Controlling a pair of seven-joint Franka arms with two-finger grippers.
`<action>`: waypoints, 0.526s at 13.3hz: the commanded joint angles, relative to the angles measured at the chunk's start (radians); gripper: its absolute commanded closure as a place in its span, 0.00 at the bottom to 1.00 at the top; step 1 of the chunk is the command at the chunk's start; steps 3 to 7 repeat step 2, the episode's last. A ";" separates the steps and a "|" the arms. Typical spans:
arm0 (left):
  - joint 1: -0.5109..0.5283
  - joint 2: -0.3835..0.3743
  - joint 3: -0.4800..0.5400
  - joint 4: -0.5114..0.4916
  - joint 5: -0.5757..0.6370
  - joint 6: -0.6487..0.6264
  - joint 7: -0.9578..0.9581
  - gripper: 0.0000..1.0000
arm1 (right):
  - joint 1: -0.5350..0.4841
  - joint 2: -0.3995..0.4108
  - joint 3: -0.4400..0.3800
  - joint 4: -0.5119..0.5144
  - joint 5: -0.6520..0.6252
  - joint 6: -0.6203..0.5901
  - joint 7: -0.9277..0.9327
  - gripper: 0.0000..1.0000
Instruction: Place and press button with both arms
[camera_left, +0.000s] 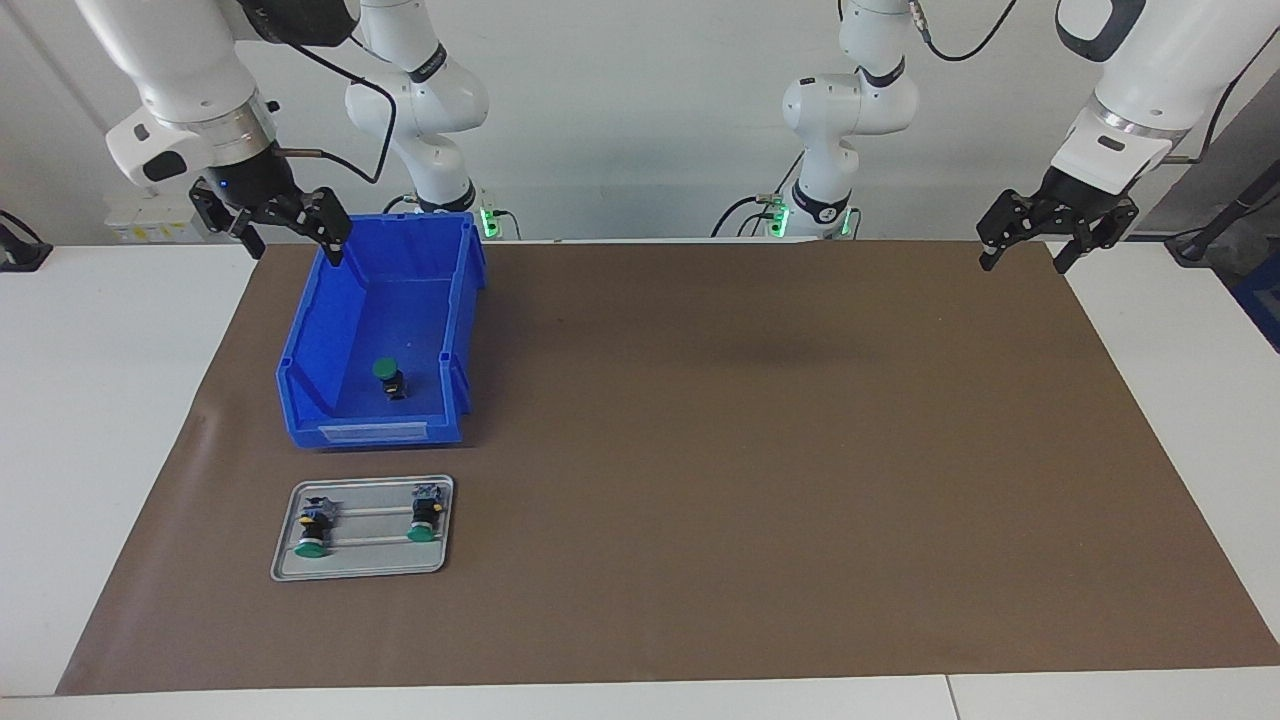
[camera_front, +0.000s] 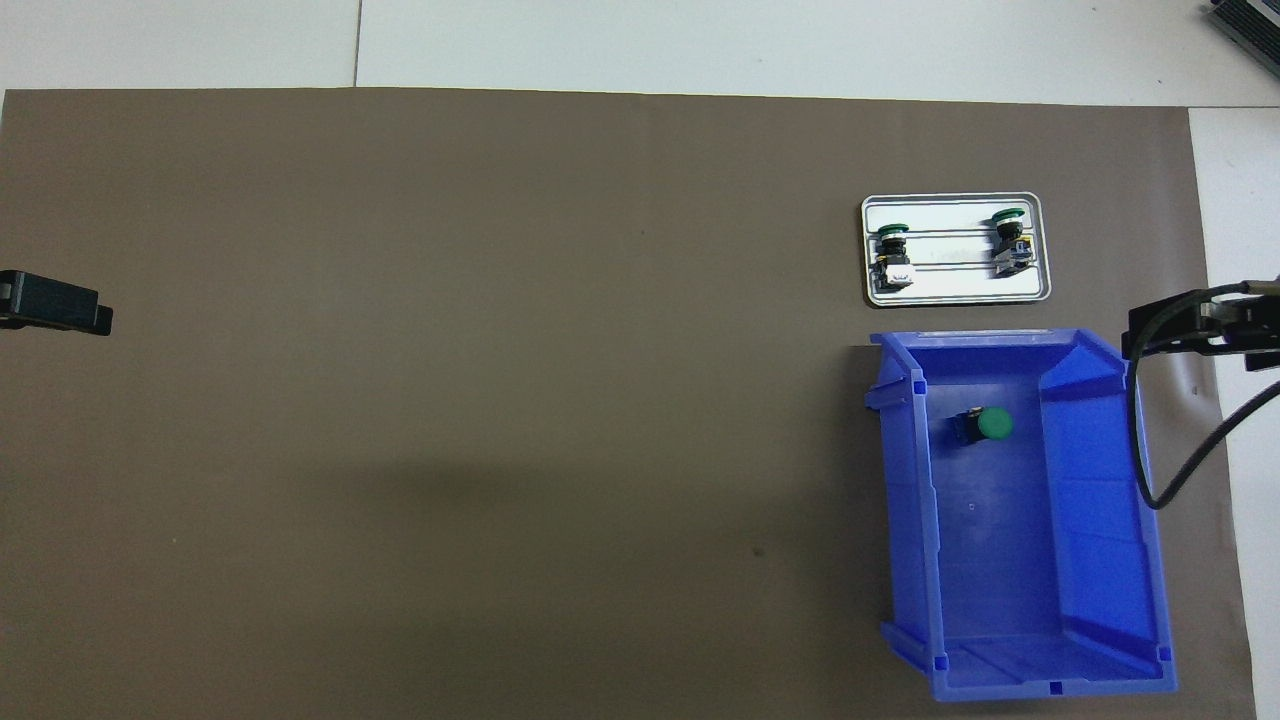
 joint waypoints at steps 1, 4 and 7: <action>0.004 -0.032 -0.004 -0.037 0.017 0.013 0.005 0.00 | -0.001 -0.009 0.000 0.001 0.008 -0.005 -0.002 0.00; 0.004 -0.032 -0.004 -0.037 0.017 0.013 0.005 0.00 | -0.001 -0.009 0.001 0.001 0.008 -0.012 -0.002 0.00; 0.004 -0.032 -0.004 -0.037 0.017 0.013 0.005 0.00 | -0.001 -0.009 0.001 0.001 0.008 -0.012 -0.002 0.00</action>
